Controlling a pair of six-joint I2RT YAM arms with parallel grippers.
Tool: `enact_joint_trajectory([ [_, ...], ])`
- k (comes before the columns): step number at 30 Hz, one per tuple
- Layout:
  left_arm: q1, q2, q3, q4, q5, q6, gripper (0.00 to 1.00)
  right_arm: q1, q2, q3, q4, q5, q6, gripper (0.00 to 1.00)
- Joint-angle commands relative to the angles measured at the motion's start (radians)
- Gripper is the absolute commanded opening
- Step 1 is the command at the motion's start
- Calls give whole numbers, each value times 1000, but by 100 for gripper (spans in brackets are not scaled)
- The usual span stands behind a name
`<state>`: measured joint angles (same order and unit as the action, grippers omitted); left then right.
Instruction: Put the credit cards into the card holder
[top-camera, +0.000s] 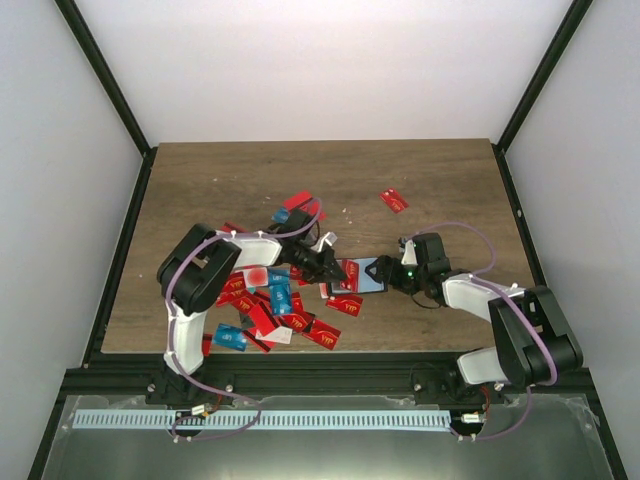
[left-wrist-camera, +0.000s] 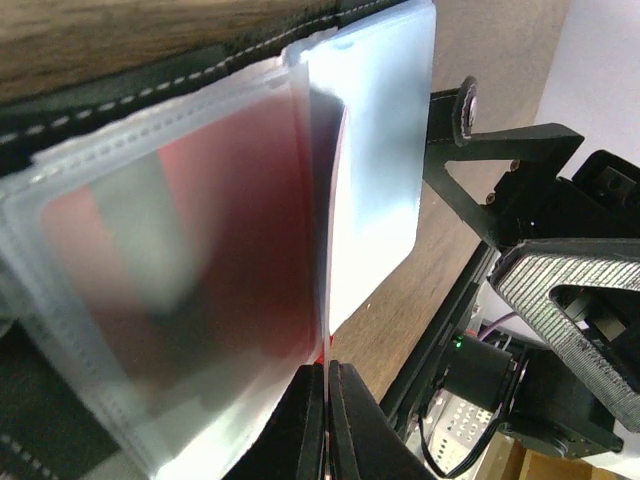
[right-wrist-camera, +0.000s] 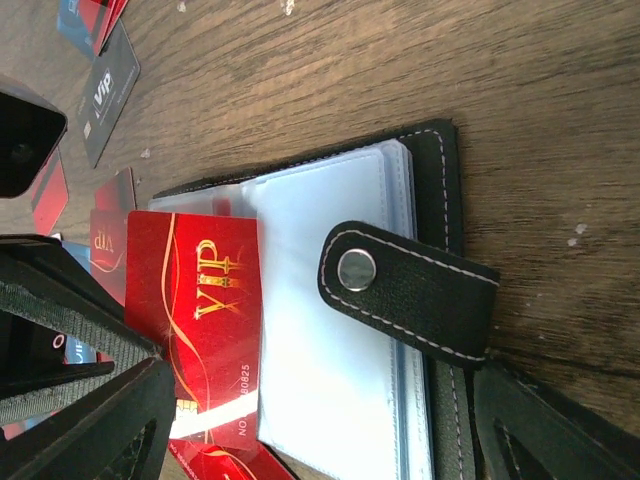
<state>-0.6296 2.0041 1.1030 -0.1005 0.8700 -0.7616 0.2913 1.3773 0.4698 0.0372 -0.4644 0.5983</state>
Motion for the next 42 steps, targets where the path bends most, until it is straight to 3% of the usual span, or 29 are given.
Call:
enact_joint_trajectory([
  [1,1,38,37,-31,19,22,4,0,41,-6,-59,-8,-6,84],
  [12,1,67,73,-31,22,22,4,0,63,4,-54,-13,-9,83],
  [42,-39,56,-1,229,-43,-155,4,0,40,-39,-66,31,-12,81],
])
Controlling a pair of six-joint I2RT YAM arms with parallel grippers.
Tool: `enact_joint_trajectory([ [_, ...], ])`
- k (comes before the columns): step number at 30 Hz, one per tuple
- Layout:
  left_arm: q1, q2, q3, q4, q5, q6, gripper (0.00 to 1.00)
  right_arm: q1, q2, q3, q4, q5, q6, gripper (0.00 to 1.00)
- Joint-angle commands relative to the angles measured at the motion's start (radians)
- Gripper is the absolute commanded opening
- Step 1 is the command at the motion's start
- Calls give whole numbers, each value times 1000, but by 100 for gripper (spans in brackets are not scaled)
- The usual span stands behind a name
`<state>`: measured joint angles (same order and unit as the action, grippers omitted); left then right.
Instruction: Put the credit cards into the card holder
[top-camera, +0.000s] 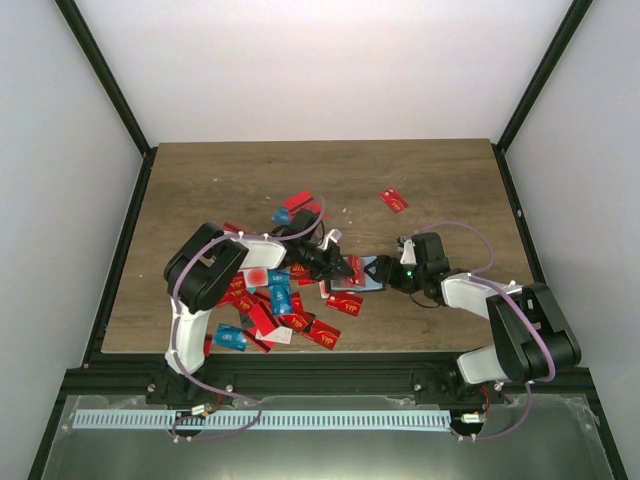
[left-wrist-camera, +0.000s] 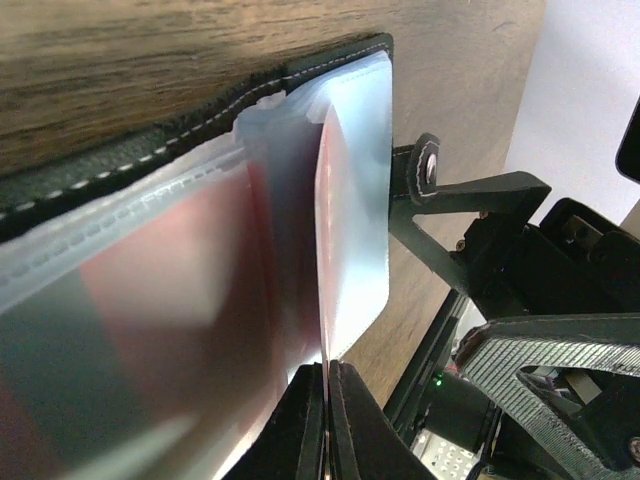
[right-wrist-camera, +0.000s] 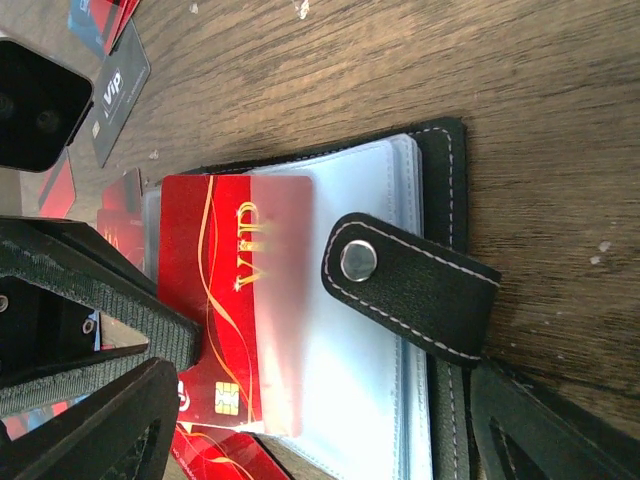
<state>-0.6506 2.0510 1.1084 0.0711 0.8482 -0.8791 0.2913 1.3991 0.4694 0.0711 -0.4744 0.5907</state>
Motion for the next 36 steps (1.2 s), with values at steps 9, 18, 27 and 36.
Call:
enact_joint_trajectory([
  [9,-48,35,9,68,-22,-41,4,1,19,-40,-98,22,-1,79],
  [18,-62,36,-1,78,-66,-58,4,1,23,-28,-89,-3,11,79],
  [27,-85,63,-22,181,-101,-139,4,2,23,-38,-76,-18,21,79],
  [36,-115,72,-3,193,-137,-163,4,3,23,-38,-68,-36,29,79],
])
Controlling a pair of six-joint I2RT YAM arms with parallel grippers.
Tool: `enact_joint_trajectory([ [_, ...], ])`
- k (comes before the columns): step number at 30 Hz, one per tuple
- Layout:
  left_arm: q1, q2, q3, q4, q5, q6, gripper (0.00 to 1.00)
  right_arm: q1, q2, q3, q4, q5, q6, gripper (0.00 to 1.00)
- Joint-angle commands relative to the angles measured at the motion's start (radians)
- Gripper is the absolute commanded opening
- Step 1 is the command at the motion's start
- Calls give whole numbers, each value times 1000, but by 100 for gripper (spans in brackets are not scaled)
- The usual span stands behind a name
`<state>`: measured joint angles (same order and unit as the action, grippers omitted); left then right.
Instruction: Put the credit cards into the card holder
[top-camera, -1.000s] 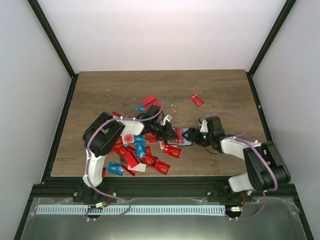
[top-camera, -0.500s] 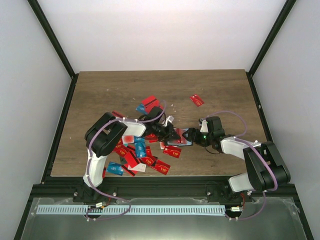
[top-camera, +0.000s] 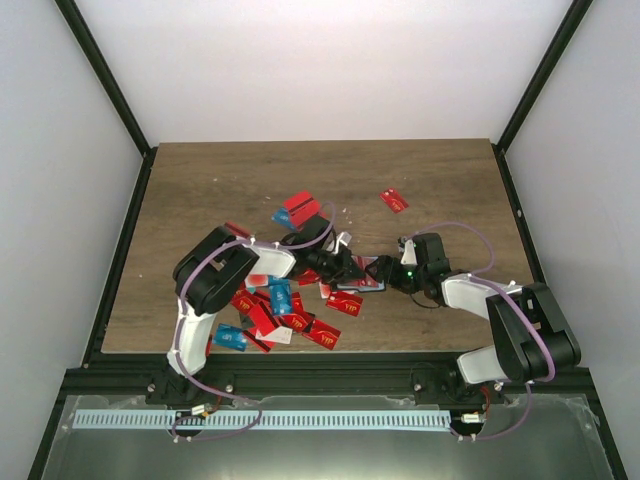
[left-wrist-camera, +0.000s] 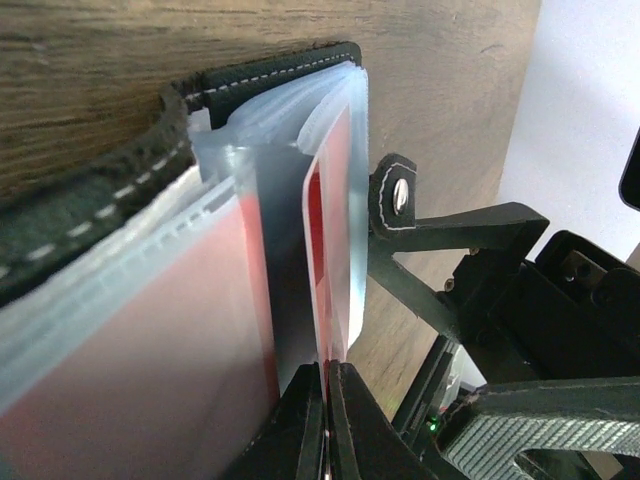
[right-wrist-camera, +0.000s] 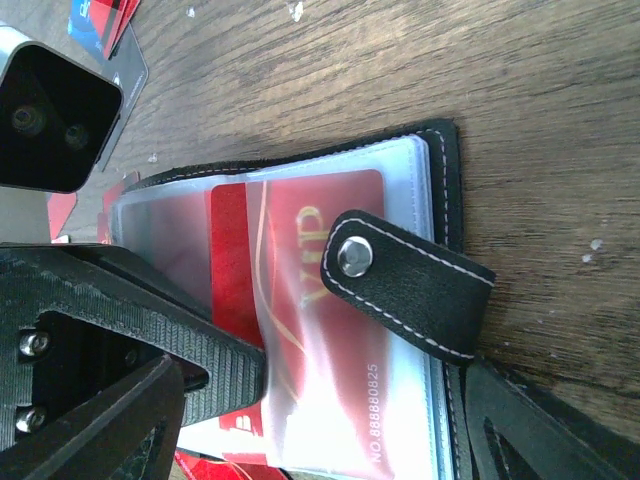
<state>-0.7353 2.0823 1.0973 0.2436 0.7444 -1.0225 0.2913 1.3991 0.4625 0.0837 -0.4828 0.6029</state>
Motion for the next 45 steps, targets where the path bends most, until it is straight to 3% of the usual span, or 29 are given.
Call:
enact_joint_trajectory([
  [1,-33,42,8,19,-36,-24,4,3,22,-31,-79,-29,18,79],
  [5,-49,40,5,20,-56,-28,6,3,18,-30,-77,-40,21,79],
  [16,-58,-45,2,-131,-94,79,25,2,-30,17,-149,-5,5,79],
  [27,-57,-156,23,-341,-107,249,56,1,-51,92,-224,68,-12,80],
  [33,-51,-219,25,-444,-163,364,63,0,-93,128,-275,91,-39,80],
  [35,-51,-241,37,-492,-223,416,57,1,-120,122,-278,83,-46,80],
  [38,-51,-260,58,-531,-313,479,39,2,-154,96,-252,38,-49,80],
  [42,-51,-237,94,-538,-341,524,14,2,-169,50,-185,-59,-43,80],
  [45,-53,-195,124,-537,-336,537,4,2,-161,35,-153,-99,-34,79],
])
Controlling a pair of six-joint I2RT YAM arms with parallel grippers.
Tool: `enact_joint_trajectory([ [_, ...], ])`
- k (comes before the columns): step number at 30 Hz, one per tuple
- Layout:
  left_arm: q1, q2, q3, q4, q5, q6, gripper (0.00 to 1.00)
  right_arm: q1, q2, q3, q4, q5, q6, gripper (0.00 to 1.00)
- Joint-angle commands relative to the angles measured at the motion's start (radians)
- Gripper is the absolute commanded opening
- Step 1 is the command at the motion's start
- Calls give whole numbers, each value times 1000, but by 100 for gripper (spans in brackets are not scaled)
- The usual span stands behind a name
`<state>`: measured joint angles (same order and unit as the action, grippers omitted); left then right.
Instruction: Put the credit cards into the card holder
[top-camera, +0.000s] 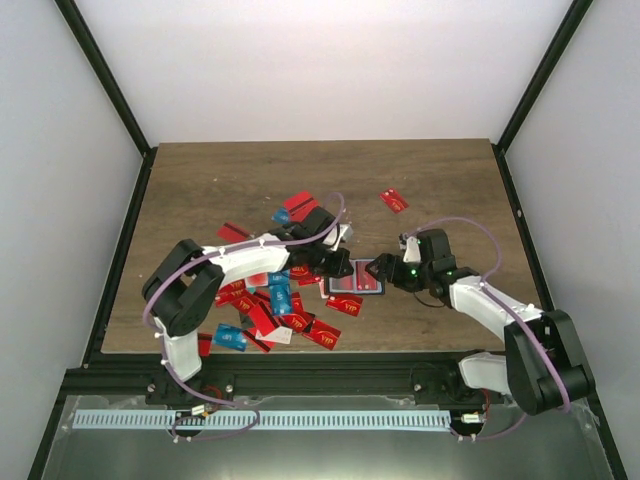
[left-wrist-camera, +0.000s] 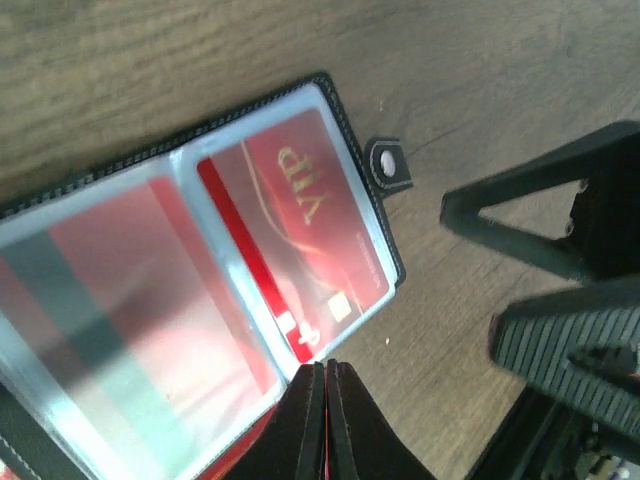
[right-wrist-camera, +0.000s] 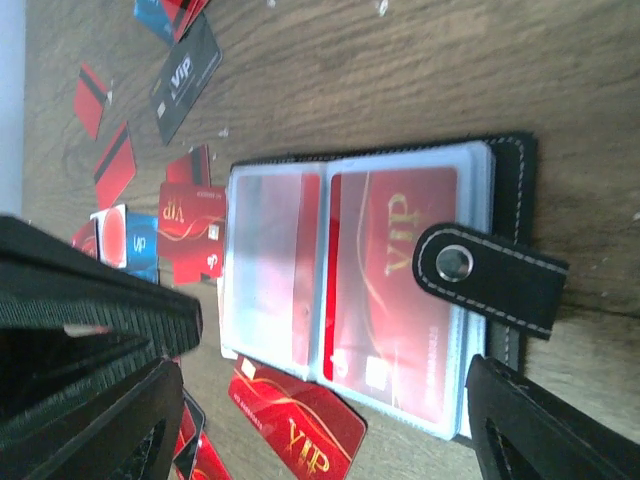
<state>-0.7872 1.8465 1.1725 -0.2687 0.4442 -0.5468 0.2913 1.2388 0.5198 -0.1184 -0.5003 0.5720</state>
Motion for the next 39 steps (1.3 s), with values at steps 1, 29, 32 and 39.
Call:
enact_joint_trajectory([
  [1,0,53,57,-23,-32,63,4,3,0,-23,54,-85,-2,79],
  [29,-17,228,111,-14,-22,74,4,1,119,-35,130,-110,6,78],
  [32,-20,237,110,-18,-30,77,4,2,128,-35,135,-115,6,78],
  [39,-27,250,109,-21,-34,74,4,2,135,-33,145,-126,9,78],
])
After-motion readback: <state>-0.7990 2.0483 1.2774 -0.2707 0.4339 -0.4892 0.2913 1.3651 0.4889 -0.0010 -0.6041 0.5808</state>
